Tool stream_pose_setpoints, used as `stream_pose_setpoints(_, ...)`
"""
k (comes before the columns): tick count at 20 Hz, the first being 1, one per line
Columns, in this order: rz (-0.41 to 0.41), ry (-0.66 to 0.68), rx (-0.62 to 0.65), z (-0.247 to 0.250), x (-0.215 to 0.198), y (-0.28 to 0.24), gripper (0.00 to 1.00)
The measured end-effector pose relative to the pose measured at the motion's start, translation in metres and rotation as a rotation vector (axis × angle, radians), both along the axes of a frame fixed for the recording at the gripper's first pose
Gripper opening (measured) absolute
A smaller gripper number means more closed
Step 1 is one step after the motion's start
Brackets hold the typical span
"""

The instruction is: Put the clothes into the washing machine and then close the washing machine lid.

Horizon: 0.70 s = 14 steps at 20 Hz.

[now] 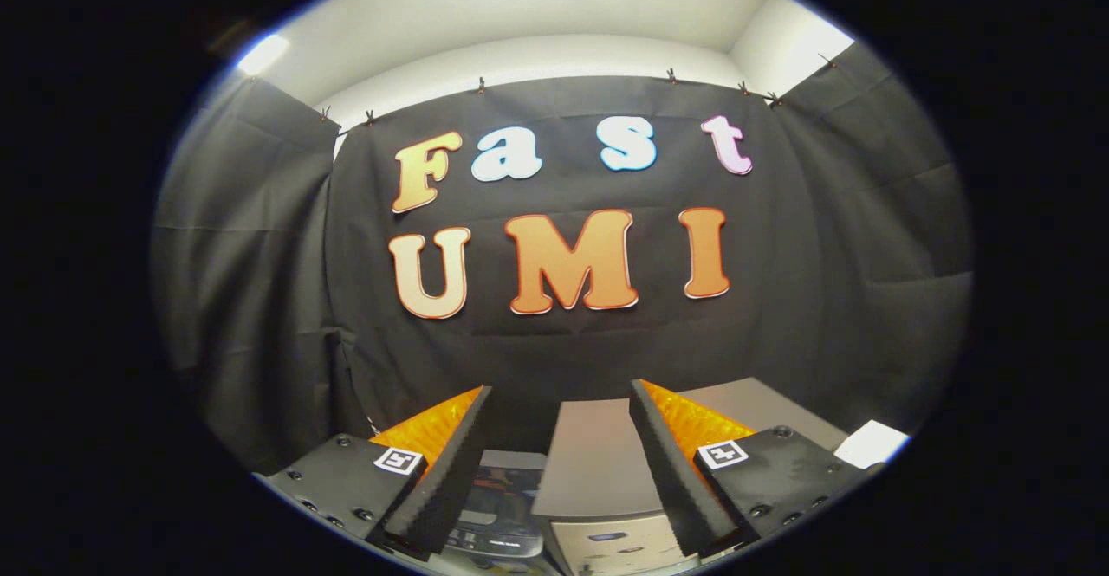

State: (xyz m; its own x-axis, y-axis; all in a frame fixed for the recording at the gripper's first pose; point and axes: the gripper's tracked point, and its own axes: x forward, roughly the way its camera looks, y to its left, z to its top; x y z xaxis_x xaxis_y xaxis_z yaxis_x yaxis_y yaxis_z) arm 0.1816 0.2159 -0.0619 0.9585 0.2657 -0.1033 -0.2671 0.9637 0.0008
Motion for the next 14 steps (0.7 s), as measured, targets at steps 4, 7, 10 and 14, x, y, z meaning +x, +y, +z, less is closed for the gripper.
stream_pose_setpoints(4, -0.006, -0.029, 0.028, 0.011, -0.027, -0.045, 0.99)
stream_pose_setpoints(7, -0.013, -0.040, 0.058, 0.012, -0.045, -0.074, 0.99)
stream_pose_setpoints(10, -0.016, -0.042, 0.071, 0.011, -0.062, -0.098, 0.99)
stream_pose_setpoints(14, -0.054, -0.037, 0.072, 0.011, -0.082, -0.126, 0.99)
